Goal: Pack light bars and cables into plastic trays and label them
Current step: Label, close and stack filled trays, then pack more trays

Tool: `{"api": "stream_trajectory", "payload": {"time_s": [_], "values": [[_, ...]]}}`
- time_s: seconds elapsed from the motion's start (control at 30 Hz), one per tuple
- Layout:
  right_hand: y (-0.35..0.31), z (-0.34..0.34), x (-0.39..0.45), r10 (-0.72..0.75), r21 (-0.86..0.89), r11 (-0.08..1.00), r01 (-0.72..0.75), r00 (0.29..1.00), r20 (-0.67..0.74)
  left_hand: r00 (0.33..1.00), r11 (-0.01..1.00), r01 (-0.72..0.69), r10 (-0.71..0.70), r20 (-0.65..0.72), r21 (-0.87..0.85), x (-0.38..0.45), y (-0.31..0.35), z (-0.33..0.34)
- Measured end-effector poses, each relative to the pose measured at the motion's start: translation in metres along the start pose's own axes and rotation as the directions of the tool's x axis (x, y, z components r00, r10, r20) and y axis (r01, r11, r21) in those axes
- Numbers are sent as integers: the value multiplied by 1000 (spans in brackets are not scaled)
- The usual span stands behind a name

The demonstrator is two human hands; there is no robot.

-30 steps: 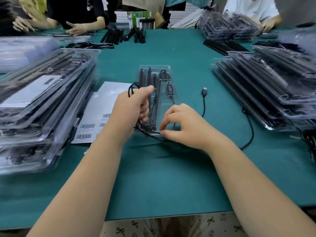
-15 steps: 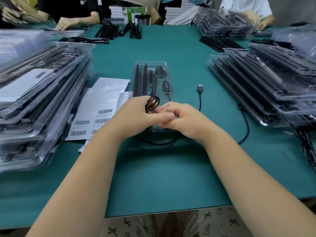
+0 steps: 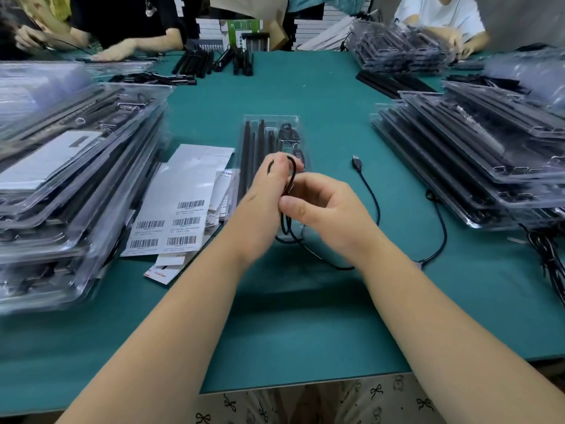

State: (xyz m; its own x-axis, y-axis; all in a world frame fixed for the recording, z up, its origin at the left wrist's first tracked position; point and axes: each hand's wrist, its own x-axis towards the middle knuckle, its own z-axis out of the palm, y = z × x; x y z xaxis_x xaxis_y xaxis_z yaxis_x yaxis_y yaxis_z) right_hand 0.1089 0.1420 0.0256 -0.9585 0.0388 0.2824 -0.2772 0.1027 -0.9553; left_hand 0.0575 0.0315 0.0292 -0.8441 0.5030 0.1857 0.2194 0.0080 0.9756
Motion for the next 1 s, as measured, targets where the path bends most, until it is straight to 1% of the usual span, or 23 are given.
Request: {"api": "stream_trajectory", "payload": {"time_s": [0.07, 0.1, 0.13, 0.17, 0.2, 0.23, 0.27, 0.3, 0.4, 0.53, 0.63, 0.7, 0.77, 0.8, 0.83, 0.87, 0.9, 0.93, 1.0], "values": [[-1, 0, 1, 11, 53, 999, -10, 999, -30, 997, 995, 71, -73, -24, -66, 8, 6, 4], [-2, 0, 3, 48, 134, 990, -40, 997, -57, 999, 998, 40, -41, -11, -52, 10, 3, -1], [-3, -2, 4, 96, 254, 965, -71, 992, -86, 999, 1000, -14, 14, 47, 12, 9, 0, -4], [-4, -5, 6, 141, 383, 920, -85, 983, -121, 986, 993, -82, 69, 152, 83, 4, -5, -5], [-5, -9, 7, 177, 490, 868, -76, 970, -164, 971, 981, -124, 88, 224, 149, 1, -6, -3], [-5, -13, 9, 208, 558, 828, -58, 955, -210, 954, 960, -168, 103, 280, 222, -6, -7, -5], [-6, -17, 10, 236, 587, 808, -49, 940, -247, 948, 934, -207, 118, 294, 292, -9, -9, -7], [-6, -22, 10, 262, 590, 805, -57, 927, -269, 955, 902, -224, 128, 267, 369, -9, -10, -7], [-3, -32, 10, 339, 597, 793, -125, 904, -261, 968, 864, -198, 100, 228, 464, -4, -9, -5], [-3, -35, 8, 406, 689, 698, -194, 900, -159, 973, 867, -181, 89, 213, 465, -7, -10, -3], [-3, -33, 9, 425, 696, 690, -197, 890, -169, 980, 874, -162, 89, 177, 459, -8, -11, 4], [-2, -32, 11, 434, 659, 728, -187, 871, -232, 992, 900, -106, 67, 106, 424, -7, -11, 7], [-1, -33, 11, 403, 531, 826, -190, 858, -320, 999, 946, -28, 15, 43, 323, -5, -11, 7], [-1, -33, 10, 381, 474, 860, -189, 857, -349, 999, 970, 15, -26, 43, 244, -4, -11, 6], [-1, -32, 9, 367, 464, 867, -180, 861, -353, 996, 985, 48, -60, 67, 168, -3, -11, 5], [-1, -32, 8, 369, 503, 848, -169, 869, -330, 992, 990, 60, -73, 101, 124, -3, -11, 4], [-1, -31, 8, 384, 562, 810, -169, 876, -291, 991, 991, 45, -60, 121, 124, -2, -13, 3], [-1, -31, 8, 403, 612, 771, -179, 881, -249, 992, 989, 17, -34, 117, 149, -3, -14, 4], [-2, -32, 9, 433, 670, 713, -208, 882, -187, 998, 971, -46, 33, 58, 234, -4, -16, 7]]}}
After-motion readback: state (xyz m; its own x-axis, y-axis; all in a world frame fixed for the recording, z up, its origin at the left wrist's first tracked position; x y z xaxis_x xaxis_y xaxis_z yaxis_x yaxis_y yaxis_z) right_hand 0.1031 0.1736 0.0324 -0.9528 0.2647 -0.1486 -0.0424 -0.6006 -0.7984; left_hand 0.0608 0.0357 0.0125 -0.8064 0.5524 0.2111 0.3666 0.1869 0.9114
